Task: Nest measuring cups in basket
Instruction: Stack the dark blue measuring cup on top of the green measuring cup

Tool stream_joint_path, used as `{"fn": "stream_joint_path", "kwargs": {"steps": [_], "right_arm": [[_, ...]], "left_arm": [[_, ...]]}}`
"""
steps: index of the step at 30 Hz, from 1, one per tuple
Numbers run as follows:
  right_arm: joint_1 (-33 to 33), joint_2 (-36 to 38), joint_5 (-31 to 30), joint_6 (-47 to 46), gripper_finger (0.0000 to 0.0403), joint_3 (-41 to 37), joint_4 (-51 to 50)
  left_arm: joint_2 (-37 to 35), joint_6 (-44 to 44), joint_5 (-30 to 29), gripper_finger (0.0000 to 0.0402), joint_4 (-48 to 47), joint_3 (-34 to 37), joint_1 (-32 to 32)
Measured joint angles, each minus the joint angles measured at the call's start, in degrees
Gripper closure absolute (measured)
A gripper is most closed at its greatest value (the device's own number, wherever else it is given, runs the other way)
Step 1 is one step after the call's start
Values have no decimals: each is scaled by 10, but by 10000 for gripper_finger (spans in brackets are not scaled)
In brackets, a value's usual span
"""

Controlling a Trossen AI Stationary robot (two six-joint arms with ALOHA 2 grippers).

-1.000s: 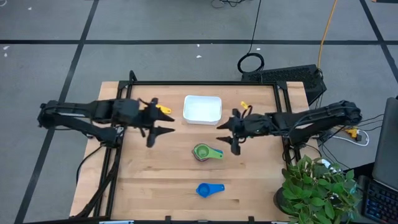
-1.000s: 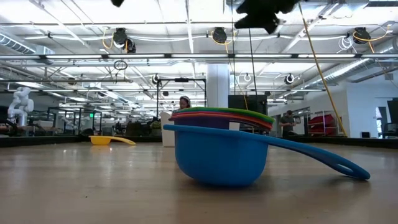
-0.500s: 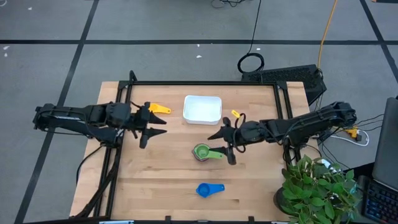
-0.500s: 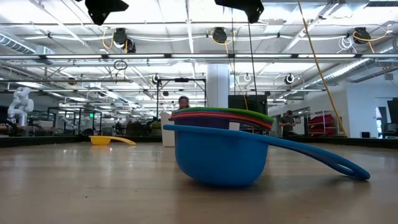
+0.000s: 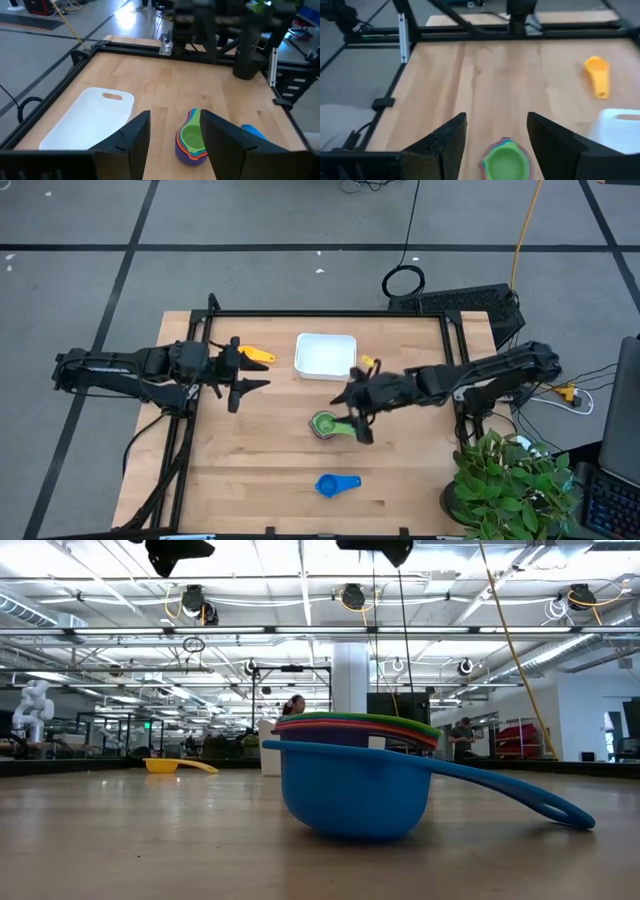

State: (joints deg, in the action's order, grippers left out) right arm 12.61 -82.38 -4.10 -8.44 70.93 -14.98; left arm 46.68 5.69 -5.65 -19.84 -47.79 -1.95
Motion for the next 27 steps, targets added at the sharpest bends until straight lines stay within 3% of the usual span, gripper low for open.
{"fn": "stream_joint_path", "kwargs": {"steps": [6, 13, 19, 27], "right_arm": [[82, -90, 14, -1, 200, -1, -1], [138, -162, 42, -71, 200, -1, -15], [138, -206, 42, -181, 184, -1, -56], [138, -244, 59, -174, 131, -1, -36]], "left_arm": [[0, 4, 0, 229, -6, 0, 1], [0, 9, 0, 229, -10, 0, 1], [1, 11, -8, 229, -10, 0, 1], [2, 13, -9, 229, -12, 0, 1]]}}
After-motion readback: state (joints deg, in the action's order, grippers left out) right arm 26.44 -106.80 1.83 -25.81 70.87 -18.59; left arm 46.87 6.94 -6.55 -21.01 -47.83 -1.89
